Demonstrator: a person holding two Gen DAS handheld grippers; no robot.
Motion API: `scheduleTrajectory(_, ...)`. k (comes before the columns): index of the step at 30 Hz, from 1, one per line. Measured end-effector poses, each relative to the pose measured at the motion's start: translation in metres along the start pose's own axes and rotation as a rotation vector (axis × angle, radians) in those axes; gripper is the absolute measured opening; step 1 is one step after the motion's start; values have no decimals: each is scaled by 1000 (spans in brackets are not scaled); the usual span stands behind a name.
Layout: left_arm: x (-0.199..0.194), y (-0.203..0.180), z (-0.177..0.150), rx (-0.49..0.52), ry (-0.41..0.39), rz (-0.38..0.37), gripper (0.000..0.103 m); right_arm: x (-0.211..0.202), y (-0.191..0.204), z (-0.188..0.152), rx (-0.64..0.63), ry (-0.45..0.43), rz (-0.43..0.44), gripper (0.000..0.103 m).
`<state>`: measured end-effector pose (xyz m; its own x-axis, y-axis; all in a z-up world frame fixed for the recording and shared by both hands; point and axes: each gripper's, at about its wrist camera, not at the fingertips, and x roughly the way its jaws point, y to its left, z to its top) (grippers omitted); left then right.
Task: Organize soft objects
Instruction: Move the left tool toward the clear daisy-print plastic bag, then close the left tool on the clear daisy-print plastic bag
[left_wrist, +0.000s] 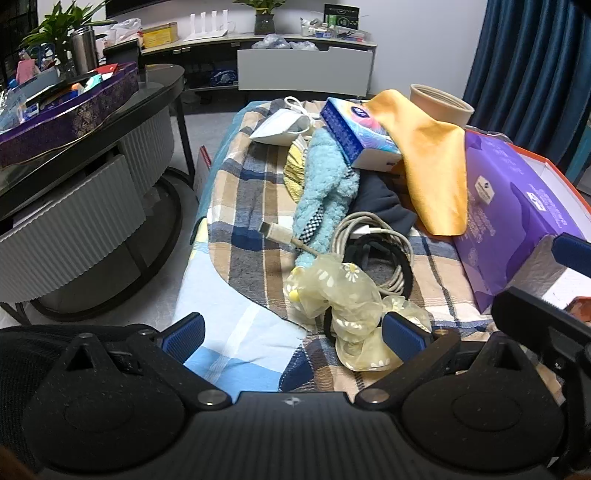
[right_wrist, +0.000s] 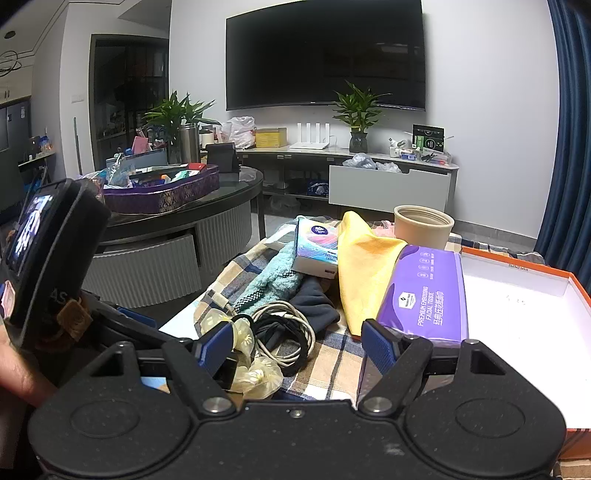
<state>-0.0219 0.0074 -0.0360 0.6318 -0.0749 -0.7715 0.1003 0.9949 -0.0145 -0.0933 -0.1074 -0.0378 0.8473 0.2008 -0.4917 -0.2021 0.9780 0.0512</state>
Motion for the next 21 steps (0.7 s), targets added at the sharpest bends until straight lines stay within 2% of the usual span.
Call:
scheduleTrajectory(6,1,0,1,4,-7,-7,103,1,0,-1,7,-1,-4,90)
scheduleTrajectory(8,4,-1,2,17,-17,-18,96,1,0,-1,13,-2,-7,90)
scheduleTrajectory(10,9,-1,2,25,-19,-24,80,2,0,-1,15,1,-8,90)
scheduleTrajectory(11,11,0,2,23,-15,-32,75,2,0,-2,14,0,-8,90)
scheduleTrajectory(13,14,4,1,2,-14,-55,48,3,-1,-2,14,1,-10,90)
scheduleTrajectory(14,15,6,1,-11,-10,-73,42,3,-1,-2,15,2,-11,90)
scheduleTrajectory(15,15,9,0,-23,-8,-89,31,4,-1,-2,17,3,-12,90)
scheduleTrajectory(18,9,14,0,-32,-26,-115,21,6,-1,-2,22,13,-13,90)
scheduleTrajectory(21,1,19,1,-25,-39,-156,20,10,1,-3,13,24,-8,90)
